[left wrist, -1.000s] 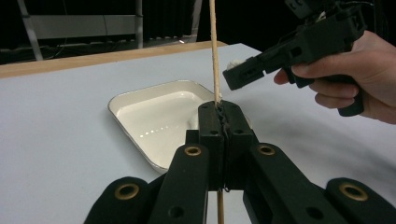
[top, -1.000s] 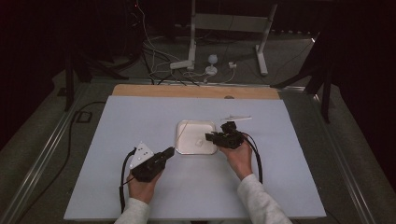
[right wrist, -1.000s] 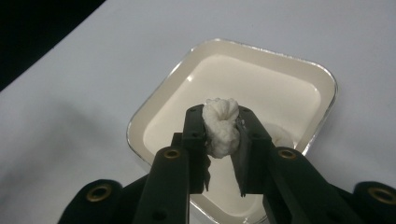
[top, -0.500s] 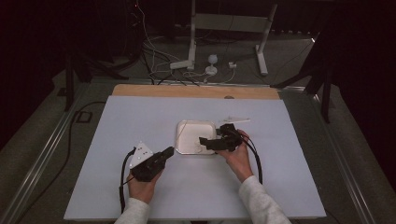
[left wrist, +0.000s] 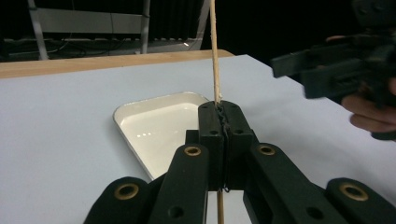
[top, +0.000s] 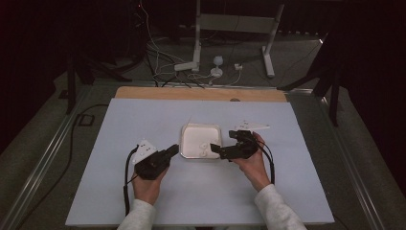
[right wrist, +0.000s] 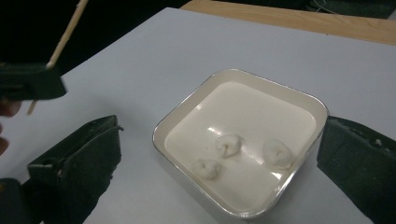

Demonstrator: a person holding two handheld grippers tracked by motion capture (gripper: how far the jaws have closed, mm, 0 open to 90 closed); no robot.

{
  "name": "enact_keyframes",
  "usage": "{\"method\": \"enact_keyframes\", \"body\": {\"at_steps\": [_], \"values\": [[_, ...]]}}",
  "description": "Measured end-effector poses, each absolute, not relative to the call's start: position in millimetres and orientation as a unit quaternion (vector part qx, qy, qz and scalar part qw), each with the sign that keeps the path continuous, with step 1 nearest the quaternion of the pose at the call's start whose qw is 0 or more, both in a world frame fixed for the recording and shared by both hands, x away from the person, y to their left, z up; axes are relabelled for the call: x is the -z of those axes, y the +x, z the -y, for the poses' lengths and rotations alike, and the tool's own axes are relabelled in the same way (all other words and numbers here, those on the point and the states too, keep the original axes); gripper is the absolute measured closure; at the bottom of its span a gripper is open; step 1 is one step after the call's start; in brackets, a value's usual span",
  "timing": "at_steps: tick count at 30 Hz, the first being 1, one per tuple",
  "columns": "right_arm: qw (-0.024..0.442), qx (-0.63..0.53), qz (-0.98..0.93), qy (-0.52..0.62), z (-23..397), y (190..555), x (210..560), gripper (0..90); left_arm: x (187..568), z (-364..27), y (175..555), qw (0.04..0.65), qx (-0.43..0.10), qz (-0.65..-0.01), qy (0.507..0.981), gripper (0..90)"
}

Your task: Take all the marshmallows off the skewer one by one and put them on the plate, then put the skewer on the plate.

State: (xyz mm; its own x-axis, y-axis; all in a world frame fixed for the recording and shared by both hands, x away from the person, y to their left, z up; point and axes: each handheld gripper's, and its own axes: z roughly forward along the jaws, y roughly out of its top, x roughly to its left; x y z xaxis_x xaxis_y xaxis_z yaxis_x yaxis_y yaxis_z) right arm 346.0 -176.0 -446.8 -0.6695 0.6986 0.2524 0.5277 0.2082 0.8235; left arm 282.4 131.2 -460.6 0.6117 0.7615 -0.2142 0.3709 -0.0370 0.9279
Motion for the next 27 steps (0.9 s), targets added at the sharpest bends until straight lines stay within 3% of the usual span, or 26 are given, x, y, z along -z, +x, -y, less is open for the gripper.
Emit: {"method": "enact_keyframes", "body": {"at_steps": [27], "values": [[0.105,-0.517,-0.750,0.400,241,308,459,0.0,447,-108,322,0.551,-0.173,-0.434,0.692,89.7]]}}
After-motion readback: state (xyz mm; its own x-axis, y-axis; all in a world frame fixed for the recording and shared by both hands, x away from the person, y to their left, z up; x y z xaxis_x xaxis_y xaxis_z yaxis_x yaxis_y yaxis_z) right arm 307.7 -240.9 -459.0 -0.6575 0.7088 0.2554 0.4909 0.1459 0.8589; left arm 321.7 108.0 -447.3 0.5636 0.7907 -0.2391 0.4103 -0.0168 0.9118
